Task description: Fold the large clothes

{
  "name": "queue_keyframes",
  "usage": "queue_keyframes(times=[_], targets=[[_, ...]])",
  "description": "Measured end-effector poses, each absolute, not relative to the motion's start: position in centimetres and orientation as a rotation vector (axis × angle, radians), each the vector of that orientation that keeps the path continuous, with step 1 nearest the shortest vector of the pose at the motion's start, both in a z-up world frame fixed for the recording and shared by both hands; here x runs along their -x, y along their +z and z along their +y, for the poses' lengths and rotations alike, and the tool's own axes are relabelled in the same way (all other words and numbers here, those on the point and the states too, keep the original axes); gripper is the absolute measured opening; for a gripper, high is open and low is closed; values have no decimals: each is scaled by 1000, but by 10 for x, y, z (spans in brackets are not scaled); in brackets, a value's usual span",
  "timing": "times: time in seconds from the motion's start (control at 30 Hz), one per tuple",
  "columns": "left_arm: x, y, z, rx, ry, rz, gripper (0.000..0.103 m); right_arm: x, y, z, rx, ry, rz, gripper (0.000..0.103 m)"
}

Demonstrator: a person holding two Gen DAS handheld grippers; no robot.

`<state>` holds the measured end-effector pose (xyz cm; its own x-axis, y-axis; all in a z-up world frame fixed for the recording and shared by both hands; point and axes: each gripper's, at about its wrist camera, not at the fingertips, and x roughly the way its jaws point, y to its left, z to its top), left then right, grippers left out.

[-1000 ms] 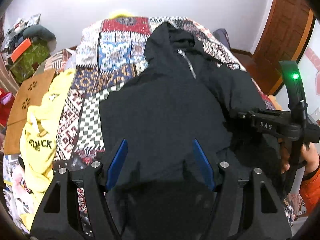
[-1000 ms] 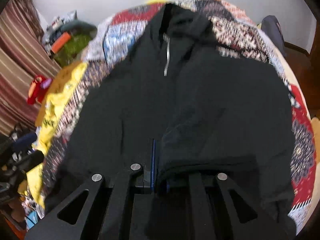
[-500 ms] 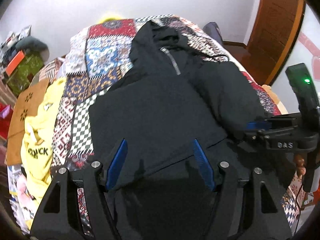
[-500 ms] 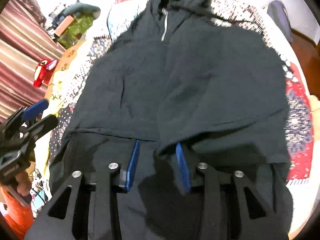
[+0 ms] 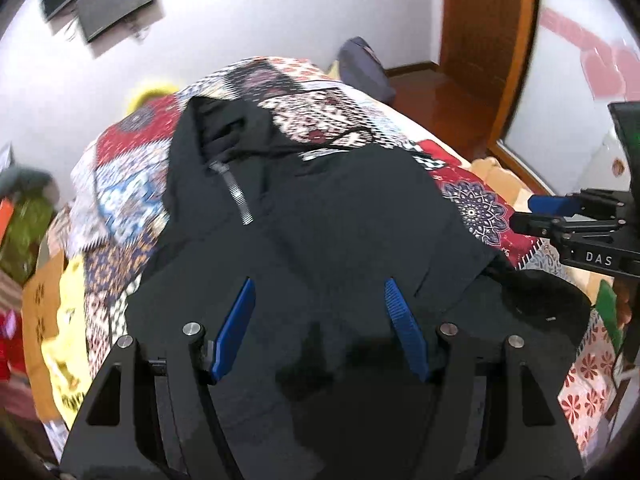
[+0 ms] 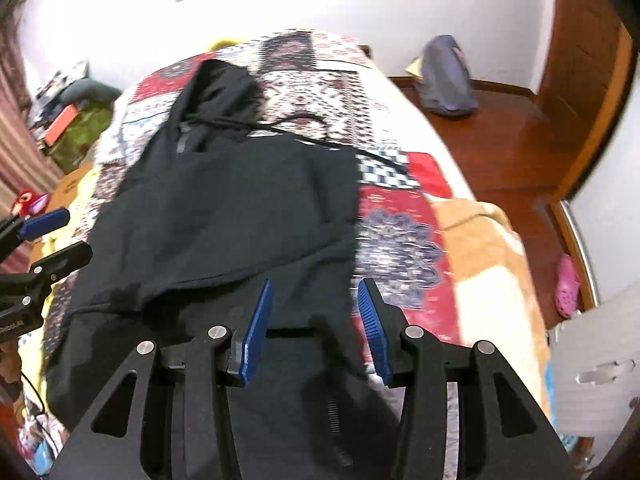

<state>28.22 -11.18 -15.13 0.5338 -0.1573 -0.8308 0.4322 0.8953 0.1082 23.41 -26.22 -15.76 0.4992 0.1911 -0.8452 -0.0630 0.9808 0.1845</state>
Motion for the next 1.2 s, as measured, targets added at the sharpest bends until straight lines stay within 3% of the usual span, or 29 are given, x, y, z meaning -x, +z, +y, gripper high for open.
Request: queue_keyframes(times=[0.43, 0.53, 0.6, 0.67, 0.7, 0.87, 1.07, 1.2], targets=[[-325, -261, -200, -533, -483, 1137, 67, -255, -233, -278, -259, 135, 1170, 42], [-327, -268, -201, -536, -491, 1132, 66, -254, -240, -280, -280, 130, 1177, 48], [-325, -267, -201, -567, -495, 1099, 53, -252, -242, -280, -274, 118, 1172, 50], [-324, -266, -198, -584, -474, 1088, 28, -253, -243, -281, -274, 121, 1175, 50], [-325, -266, -198, -588, -458, 1085, 23, -253, -242, -281, -271, 118, 1176, 50], [-330, -229, -165, -435, -409, 1043, 13, -254, -232, -275, -227, 126, 1174, 50], [-322, -145, -91, -219, -361, 899, 10, -254, -210, -255, -197, 172, 1124, 50], [-311, -121, -38, -95, -333, 863, 10, -256, -210, -231, -173, 203, 1124, 50]])
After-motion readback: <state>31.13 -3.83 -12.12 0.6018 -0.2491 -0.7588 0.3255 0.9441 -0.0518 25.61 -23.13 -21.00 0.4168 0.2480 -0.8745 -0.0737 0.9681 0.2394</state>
